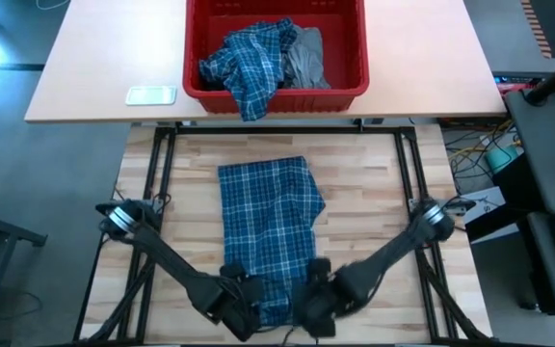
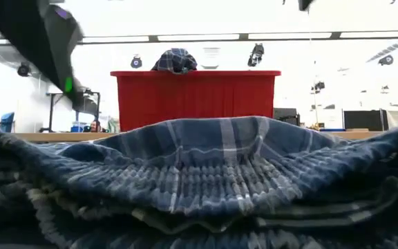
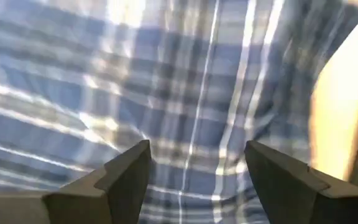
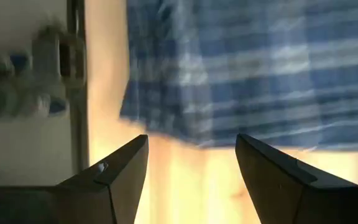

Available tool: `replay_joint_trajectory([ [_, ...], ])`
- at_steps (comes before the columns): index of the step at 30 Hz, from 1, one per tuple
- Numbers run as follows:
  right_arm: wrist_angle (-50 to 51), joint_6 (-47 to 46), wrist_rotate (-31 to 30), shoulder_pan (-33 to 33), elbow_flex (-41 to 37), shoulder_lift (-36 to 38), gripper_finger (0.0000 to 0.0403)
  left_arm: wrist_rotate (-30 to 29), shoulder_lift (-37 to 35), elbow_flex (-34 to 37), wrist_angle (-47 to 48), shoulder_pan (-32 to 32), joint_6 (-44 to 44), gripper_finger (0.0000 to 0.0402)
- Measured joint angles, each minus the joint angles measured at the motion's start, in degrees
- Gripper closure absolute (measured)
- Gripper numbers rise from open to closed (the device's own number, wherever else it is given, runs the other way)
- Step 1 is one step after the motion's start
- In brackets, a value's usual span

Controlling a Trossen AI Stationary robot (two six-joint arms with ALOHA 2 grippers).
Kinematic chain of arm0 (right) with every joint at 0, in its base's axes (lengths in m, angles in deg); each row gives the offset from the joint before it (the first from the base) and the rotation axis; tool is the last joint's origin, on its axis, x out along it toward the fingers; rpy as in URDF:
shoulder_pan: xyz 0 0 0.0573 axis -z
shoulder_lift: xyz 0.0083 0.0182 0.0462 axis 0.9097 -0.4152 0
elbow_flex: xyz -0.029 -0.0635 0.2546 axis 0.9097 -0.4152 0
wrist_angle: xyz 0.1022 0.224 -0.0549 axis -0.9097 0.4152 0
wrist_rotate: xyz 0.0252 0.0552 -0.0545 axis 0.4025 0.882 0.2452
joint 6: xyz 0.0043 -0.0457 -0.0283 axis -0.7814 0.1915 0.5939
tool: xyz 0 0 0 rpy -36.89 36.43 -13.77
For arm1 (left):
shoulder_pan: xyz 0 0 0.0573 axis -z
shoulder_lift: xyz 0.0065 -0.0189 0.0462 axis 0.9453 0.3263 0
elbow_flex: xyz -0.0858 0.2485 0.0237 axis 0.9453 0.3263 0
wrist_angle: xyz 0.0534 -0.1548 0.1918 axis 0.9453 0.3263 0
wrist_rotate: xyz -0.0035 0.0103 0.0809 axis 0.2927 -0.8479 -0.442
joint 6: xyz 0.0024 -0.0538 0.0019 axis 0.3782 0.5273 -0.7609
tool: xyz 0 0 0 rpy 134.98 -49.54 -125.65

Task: Fold Laundry from Bin
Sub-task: Fold the blue patterned pants

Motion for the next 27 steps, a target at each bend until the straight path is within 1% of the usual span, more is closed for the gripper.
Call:
replay_joint_trajectory([
  [3,-2.9,3.3,-6.1,3.0,-7.2,7.3,0.0178,-3.5,-1.8,-3.0,5.2,-0.3,-1.4,0.0164],
  [4,-4.6,4.3,-7.8,4.3,-10.7,10.4,0.0183,-4.5,-2.6,-3.6,7.6,-0.6,-1.2,0.0167],
  [6,-8.2,6.0,-10.1,7.4,-18.8,16.8,0.0193,-4.4,-5.4,-4.0,12.0,-2.2,-0.4,0.0175],
  [9,-17.7,9.5,-11.7,13.4,-32.4,26.3,0.0214,-4.3,-9.5,-3.2,16.4,-7.2,0.1,0.0191],
  [13,-32.8,17.3,-11.3,22.5,-48.3,35.8,0.0265,-3.2,-13.6,-1.1,16.1,-15.8,-1.4,0.0215],
  [15,-39.3,21.6,-9.0,27.5,-55.0,39.0,0.03,-2.2,-14.8,0.8,13.8,-20.4,-2.7,0.0227],
  [16,-41.8,23.7,-6.9,29.9,-58.1,39.9,0.0318,-2.1,-14.8,1.8,12.3,-22.4,-3.7,0.0233],
  [19,-47.3,26.9,-1.3,36.3,-65.8,40.3,0.0375,-1.6,-13.7,5.9,6.7,-26.7,-5.3,0.0247],
  [20,-48.9,27.8,0.6,38.0,-67.7,40.2,0.0384,-0.9,-13.4,7.2,4.5,-27.5,-5.3,0.0251],
  [24,-55.9,31.0,7.2,42.7,-72.6,37.3,0.039,2.8,-10.4,12.6,-2.0,-28.1,-5.4,0.0263],
  [27,-59.3,33.1,11.0,43.7,-73.2,34.2,0.0393,7.0,-8.1,16.0,-4.1,-28.0,-4.2,0.0266],
])
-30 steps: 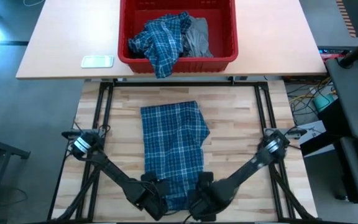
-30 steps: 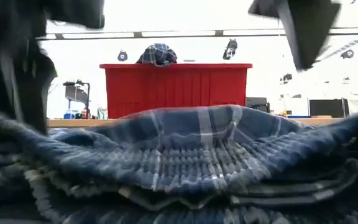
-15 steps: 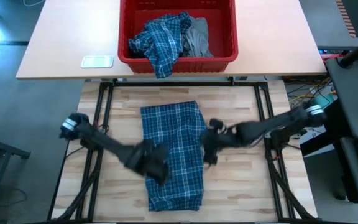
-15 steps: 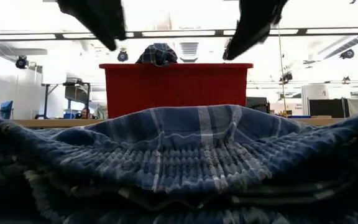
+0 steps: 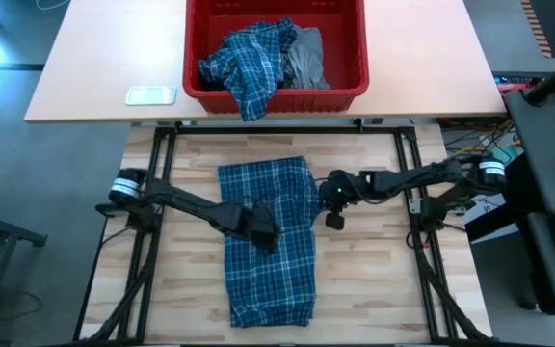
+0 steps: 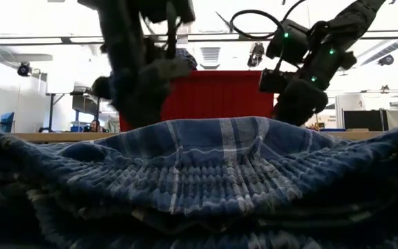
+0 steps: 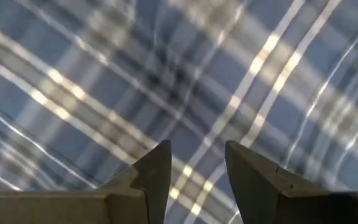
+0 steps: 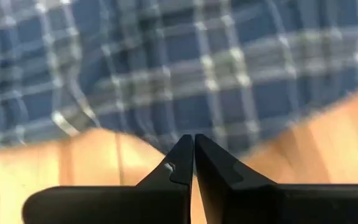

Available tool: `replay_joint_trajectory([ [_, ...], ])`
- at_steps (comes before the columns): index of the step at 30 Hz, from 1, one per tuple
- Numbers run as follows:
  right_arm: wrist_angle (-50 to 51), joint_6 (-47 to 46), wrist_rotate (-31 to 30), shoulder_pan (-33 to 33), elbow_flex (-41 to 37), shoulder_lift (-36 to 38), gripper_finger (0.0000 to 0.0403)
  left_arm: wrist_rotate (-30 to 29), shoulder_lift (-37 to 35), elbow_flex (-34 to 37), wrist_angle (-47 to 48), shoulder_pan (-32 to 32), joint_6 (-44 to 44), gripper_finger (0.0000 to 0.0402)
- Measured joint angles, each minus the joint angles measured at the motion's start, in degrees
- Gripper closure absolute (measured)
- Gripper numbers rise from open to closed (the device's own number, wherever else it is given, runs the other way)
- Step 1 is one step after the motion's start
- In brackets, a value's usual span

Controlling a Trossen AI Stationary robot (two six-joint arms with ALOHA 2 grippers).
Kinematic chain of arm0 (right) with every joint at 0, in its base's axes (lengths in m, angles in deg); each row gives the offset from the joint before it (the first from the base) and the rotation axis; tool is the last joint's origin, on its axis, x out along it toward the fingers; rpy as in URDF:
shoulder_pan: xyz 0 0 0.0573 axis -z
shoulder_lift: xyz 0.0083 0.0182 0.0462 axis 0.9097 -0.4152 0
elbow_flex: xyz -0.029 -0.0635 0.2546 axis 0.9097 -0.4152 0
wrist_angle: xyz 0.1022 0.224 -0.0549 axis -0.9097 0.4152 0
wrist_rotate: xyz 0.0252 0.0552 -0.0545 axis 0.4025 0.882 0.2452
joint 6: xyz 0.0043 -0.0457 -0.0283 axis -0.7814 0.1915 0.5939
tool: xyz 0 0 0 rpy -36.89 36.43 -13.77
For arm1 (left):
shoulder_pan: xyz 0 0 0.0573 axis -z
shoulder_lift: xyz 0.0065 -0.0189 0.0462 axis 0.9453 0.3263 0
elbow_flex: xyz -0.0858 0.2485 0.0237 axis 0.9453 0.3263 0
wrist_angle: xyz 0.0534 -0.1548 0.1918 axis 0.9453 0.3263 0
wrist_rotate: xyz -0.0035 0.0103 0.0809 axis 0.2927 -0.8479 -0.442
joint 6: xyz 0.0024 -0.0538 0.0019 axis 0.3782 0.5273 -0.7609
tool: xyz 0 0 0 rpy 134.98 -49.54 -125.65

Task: Fold Laundry from Bin
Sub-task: Fold the blue patterned pants

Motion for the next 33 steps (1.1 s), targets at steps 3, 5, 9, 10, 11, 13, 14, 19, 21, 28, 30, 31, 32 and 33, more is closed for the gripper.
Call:
replay_joint_trajectory([
  [3,-2.2,2.9,0.0,0.2,0.1,-3.7,0.0394,2.8,1.4,2.6,-2.2,0.5,0.3,0.0267],
  [5,-3.2,3.8,-0.4,0.7,0.1,-6.4,0.0394,3.2,2.3,3.8,-2.3,0.8,0.5,0.0267],
  [9,1.0,6.7,-0.6,2.4,1.0,-9.3,0.0394,3.8,2.7,5.3,-3.9,0.8,1.8,0.0268],
  [10,2.8,7.3,-2.0,2.8,1.2,-9.8,0.0394,3.7,2.7,5.8,-4.8,0.8,1.8,0.0268],
  [11,4.6,7.9,-2.9,3.3,1.4,-10.0,0.0394,3.5,2.7,6.1,-5.5,0.8,1.8,0.0268],
  [13,7.1,8.8,-3.7,4.2,2.0,-8.9,0.0394,2.9,2.7,6.5,-6.6,0.8,1.4,0.0268],
  [14,7.8,9.8,-3.8,4.3,2.6,-8.1,0.0394,2.6,2.7,6.6,-6.8,0.8,1.0,0.0268],
  [19,10.7,12.8,-4.5,4.6,7.9,-2.7,0.0394,2.5,2.3,4.7,-3.5,0.6,-2.8,0.0268],
  [21,10.1,12.1,-3.6,4.6,9.3,-0.5,0.0394,2.5,2.0,1.9,-0.1,0.6,-4.4,0.0268],
  [28,-1.8,6.5,3.1,4.2,5.1,-0.3,0.0394,-0.9,1.1,-7.6,1.6,1.5,-6.2,0.0268],
  [30,-7.8,5.1,3.4,3.8,1.5,-1.7,0.0394,0.3,1.0,-6.0,0.1,1.6,-5.7,0.0268],
  [31,-11.4,4.1,3.7,3.6,-0.5,-2.3,0.0394,1.3,1.0,-4.4,-1.1,1.6,-4.9,0.0268],
  [32,-15.7,3.1,3.9,3.3,-2.5,-2.7,0.0394,1.8,1.1,-2.5,-2.3,1.6,-3.6,0.0267],
  [33,-20.4,2.0,4.0,3.1,-4.6,-2.9,0.0394,2.2,1.1,-0.6,-4.0,1.6,-2.5,0.0268],
])
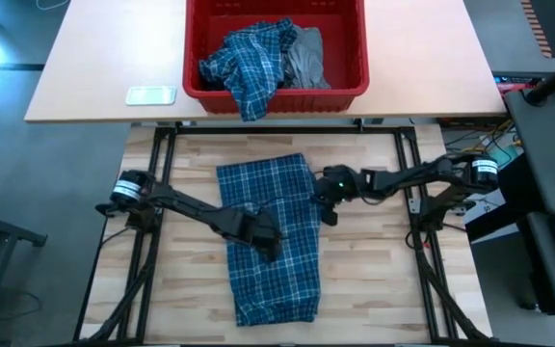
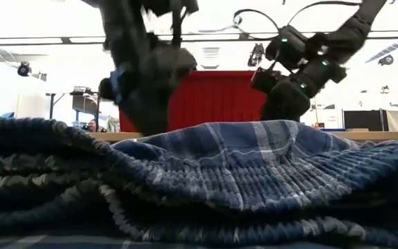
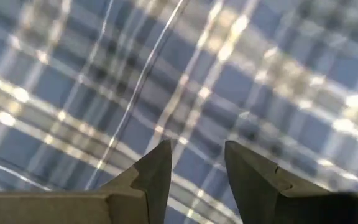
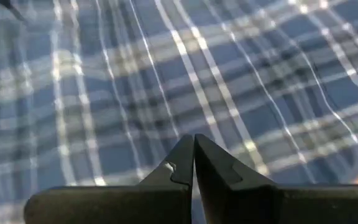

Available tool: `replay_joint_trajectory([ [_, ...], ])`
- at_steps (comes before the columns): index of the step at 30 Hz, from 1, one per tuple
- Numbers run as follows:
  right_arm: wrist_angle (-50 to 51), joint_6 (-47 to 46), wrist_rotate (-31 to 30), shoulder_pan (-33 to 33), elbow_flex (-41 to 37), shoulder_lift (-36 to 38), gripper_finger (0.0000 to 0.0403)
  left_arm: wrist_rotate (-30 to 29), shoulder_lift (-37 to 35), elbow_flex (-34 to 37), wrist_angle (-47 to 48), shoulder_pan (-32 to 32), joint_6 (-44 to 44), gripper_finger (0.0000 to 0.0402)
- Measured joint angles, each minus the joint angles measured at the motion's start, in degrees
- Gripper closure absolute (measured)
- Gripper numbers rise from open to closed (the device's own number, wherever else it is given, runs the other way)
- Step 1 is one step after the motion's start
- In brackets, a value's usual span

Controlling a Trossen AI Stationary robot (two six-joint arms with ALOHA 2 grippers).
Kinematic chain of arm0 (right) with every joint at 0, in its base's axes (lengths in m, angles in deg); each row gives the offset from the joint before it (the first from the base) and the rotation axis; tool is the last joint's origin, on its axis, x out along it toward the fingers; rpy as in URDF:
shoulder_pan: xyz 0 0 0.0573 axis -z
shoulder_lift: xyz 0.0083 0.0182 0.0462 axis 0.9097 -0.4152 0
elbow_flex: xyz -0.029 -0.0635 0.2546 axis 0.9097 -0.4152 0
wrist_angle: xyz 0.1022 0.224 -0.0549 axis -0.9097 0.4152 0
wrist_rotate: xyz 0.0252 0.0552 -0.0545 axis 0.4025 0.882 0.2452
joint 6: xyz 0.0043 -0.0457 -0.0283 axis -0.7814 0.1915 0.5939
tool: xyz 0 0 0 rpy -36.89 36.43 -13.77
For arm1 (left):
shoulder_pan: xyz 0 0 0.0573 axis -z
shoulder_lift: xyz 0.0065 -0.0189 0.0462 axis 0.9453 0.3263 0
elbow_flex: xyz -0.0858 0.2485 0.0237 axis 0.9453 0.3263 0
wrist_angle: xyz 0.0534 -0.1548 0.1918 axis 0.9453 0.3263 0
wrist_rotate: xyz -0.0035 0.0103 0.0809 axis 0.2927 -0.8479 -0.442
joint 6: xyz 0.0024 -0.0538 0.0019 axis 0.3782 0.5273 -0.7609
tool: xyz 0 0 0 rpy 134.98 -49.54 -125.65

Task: Fold Laundry from Bin
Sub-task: Fold the blue patterned pants

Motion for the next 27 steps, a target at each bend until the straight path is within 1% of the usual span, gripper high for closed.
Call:
replay_joint_trajectory([
  [2,-9.2,-2.0,0.1,-0.1,-4.3,-0.8,0.0394,0.0,0.0,3.6,-4.6,0.4,1.9,0.0268],
  [4,-15.4,-3.0,-2.7,-0.2,-8.5,-2.2,0.0394,-0.2,0.0,7.2,-10.0,0.8,2.8,0.0268],
  [8,-21.4,-2.1,-11.2,0.0,-14.0,-3.4,0.0394,-2.7,0.0,11.6,-17.6,1.0,3.2,0.0267],
  [10,-22.0,-1.3,-11.9,0.1,-15.8,-3.1,0.0394,-3.1,0.0,11.8,-18.0,1.0,3.7,0.0267],
  [12,-21.8,-2.0,-10.3,0.0,-16.5,-1.2,0.0394,-3.0,-0.9,11.1,-17.4,1.0,3.8,0.0267],
  [14,-23.8,-3.9,-7.3,-0.1,-16.5,2.3,0.0394,-3.3,-3.4,9.3,-17.5,0.9,3.1,0.0267],
  [16,-27.0,-5.2,-6.9,-0.2,-16.6,5.3,0.0394,-5.3,-7.1,7.1,-17.7,0.9,1.0,0.0267],
  [17,-29.5,-5.3,-7.5,-0.1,-16.6,5.8,0.0394,-6.9,-8.8,6.7,-17.4,0.7,-0.1,0.0267],
  [19,-33.5,-4.2,-11.0,0.2,-15.6,5.7,0.0394,-9.9,-12.2,6.9,-15.4,-0.5,-1.7,0.0267],
  [21,-35.7,-2.4,-15.2,1.4,-13.4,3.3,0.0394,-11.5,-15.5,8.8,-13.6,-3.3,-3.2,0.0267],
  [22,-36.2,-1.7,-16.1,2.2,-12.0,1.6,0.0394,-11.8,-17.1,10.3,-13.3,-5.1,-3.9,0.0267],
  [24,-36.5,-1.2,-16.4,3.8,-8.6,-2.6,0.0394,-12.2,-20.3,14.0,-14.5,-9.1,-4.9,0.0267],
  [27,-37.8,-1.4,-16.0,5.5,-2.9,-10.2,0.0394,-12.3,-23.0,20.9,-19.7,-15.1,-6.6,0.0267],
])
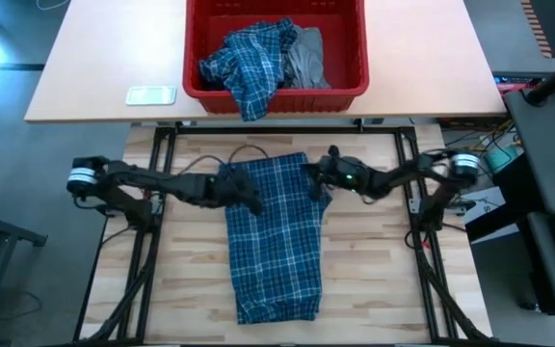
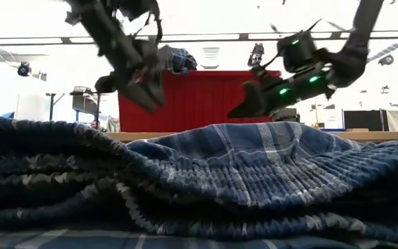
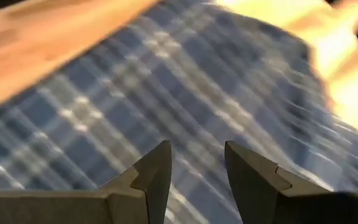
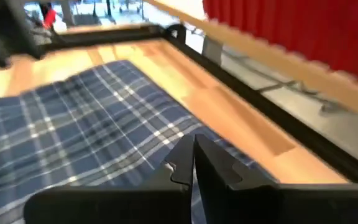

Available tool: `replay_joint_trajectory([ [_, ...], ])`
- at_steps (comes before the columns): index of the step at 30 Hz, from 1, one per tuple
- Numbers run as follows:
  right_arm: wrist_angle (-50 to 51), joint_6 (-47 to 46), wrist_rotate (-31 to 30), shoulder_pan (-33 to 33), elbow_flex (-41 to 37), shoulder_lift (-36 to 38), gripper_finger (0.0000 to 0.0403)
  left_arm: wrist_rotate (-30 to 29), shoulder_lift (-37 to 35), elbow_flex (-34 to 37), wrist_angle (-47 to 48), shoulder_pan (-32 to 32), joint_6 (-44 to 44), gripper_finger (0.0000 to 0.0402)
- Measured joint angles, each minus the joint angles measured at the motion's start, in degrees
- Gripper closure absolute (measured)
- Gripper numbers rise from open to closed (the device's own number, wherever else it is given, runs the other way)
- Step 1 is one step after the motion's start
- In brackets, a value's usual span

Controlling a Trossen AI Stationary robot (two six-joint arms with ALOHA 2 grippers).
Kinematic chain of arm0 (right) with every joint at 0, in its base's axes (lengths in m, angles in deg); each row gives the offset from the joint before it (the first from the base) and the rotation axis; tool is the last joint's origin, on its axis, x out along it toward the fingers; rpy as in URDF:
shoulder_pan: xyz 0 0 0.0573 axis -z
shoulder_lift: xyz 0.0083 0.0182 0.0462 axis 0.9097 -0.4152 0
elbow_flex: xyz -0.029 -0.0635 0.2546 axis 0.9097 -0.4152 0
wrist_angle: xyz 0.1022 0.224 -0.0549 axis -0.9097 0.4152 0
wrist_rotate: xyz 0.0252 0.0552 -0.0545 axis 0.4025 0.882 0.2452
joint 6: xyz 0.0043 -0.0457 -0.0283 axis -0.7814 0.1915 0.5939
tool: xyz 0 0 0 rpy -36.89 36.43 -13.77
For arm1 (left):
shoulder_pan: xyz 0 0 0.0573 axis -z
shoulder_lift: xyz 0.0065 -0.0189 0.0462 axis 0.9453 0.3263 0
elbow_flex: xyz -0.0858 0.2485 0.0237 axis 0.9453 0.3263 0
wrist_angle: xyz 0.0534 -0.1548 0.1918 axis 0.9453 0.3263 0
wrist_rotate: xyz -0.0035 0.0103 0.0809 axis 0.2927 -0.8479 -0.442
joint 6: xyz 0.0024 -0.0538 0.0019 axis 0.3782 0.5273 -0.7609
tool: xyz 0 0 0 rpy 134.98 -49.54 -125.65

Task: Fold Laundry from Bin
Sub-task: Fold the blue patterned pants

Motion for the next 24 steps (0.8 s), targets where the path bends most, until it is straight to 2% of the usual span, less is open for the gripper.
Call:
replay_joint_trajectory([
  [4,-1.5,-4.1,-0.5,1.3,4.9,-9.2,0.0394,0.0,-1.0,8.5,-12.2,-6.6,-1.5,0.0267],
  [6,-4.4,-5.0,-0.9,1.4,6.4,-12.9,0.0394,0.0,0.7,12.5,-18.0,-8.9,-1.5,0.0267],
  [11,-5.1,-6.8,-3.4,1.1,6.6,-18.0,0.0394,0.1,6.1,19.5,-31.4,-11.1,-1.0,0.0267],
  [19,-3.3,-8.9,-5.0,2.4,5.9,-19.6,0.0394,-1.5,15.6,25.2,-47.3,-11.0,3.1,0.0268],
  [21,-2.1,-9.6,-5.1,2.6,5.7,-17.9,0.0394,-1.1,15.3,25.2,-47.3,-11.1,3.0,0.0268],
  [24,-2.5,-9.8,-5.0,2.1,5.5,-12.6,0.0394,1.0,11.1,24.6,-45.1,-11.1,-0.2,0.0267],
])
